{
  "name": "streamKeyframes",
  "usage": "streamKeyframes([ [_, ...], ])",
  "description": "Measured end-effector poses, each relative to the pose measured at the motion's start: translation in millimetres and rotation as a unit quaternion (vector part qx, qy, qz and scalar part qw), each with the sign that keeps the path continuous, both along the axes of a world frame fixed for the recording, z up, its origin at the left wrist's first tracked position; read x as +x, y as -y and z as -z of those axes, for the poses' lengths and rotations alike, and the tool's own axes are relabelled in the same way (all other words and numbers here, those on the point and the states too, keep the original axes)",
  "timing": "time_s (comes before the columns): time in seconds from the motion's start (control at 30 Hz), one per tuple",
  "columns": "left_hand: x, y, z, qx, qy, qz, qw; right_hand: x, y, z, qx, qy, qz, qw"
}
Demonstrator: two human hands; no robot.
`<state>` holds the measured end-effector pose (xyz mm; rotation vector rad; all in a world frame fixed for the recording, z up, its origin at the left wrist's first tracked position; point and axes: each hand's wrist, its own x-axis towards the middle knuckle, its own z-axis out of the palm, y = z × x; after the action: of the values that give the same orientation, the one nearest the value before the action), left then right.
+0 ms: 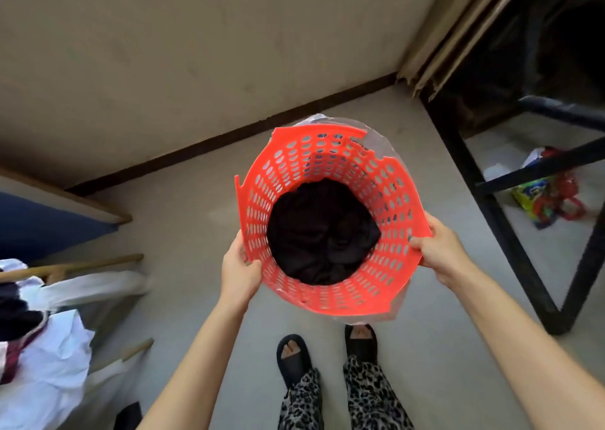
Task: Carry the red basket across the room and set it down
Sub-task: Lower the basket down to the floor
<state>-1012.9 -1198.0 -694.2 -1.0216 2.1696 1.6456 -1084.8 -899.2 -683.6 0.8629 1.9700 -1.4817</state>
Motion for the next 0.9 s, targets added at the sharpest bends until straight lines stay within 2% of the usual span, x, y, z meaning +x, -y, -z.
streamKeyframes([
  [0.43,-5,-8,167,0.028,0.043,-0.006,0.999,-9,-6,171,0.015,0.030,-0.014,0.999],
  [0.9,-30,-3,264,0.046,0.090,-0.012,0.995,-17,1,285,0.014,0.069,-0.008,0.997],
])
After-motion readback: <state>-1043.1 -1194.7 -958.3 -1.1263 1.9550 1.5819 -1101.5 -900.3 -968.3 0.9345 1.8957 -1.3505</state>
